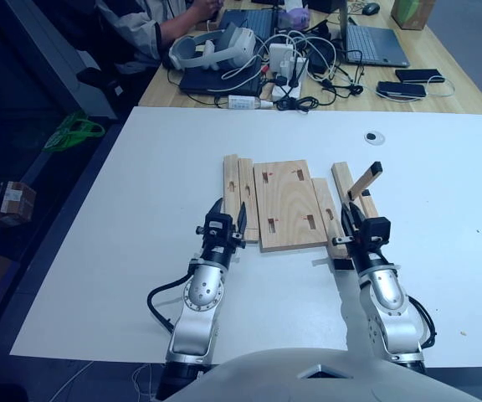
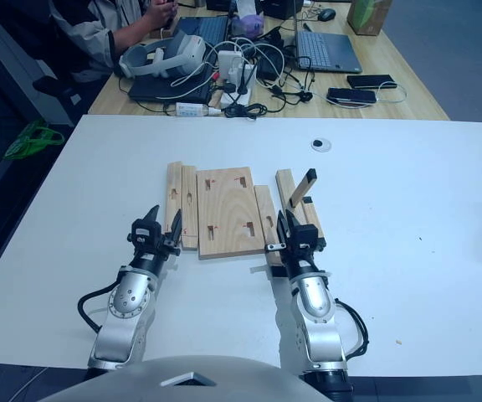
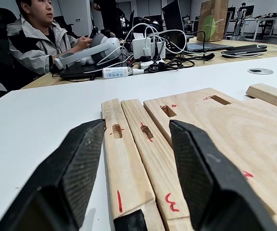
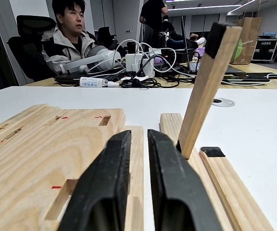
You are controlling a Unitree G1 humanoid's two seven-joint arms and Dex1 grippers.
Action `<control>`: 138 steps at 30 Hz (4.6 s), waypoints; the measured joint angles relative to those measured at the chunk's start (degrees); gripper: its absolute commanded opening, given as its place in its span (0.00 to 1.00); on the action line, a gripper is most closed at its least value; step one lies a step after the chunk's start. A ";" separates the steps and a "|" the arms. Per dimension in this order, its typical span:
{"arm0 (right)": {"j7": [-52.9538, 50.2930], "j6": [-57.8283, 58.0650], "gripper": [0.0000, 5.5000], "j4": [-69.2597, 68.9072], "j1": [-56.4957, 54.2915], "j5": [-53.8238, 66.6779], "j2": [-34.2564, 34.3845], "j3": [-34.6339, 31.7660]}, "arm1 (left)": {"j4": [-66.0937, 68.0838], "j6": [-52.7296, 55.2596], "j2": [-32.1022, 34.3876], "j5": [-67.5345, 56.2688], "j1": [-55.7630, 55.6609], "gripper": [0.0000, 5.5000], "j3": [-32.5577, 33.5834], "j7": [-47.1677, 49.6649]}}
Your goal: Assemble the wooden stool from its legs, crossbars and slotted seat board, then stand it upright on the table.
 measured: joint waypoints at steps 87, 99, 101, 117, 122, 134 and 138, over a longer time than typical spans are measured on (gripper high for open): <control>5.20 1.04 0.17 3.44 -18.57 -15.76 -25.50 -3.00 | -4.59 27.15 -3.07 -44.97 -23.22 0.59 21.16 -1.23; -1.75 -28.44 0.17 6.86 -27.10 -34.49 -28.65 6.78 | -1.49 38.68 -3.92 -105.35 -34.72 0.59 29.15 23.26; -2.30 -30.23 0.17 7.68 -27.88 -36.01 -28.53 7.77 | -0.63 38.07 -3.22 -106.06 -34.95 0.59 28.77 24.73; -10.04 -34.22 0.17 9.88 -27.96 -47.32 -29.35 8.86 | 3.00 35.91 -0.57 -102.79 -34.97 0.28 25.86 26.00; -17.94 -34.22 0.17 10.77 -29.13 -56.64 -30.60 8.75 | 3.02 36.51 0.52 -102.65 -34.90 0.19 25.19 25.57; -7.27 -39.46 0.63 15.74 -29.48 -37.60 -31.86 12.00 | 3.69 31.95 -2.27 -101.52 -35.01 0.18 26.75 26.58; -2.23 -38.75 0.63 17.49 -27.43 -32.96 -31.64 13.31 | 3.93 25.74 -2.60 -97.19 -37.03 0.18 29.98 26.63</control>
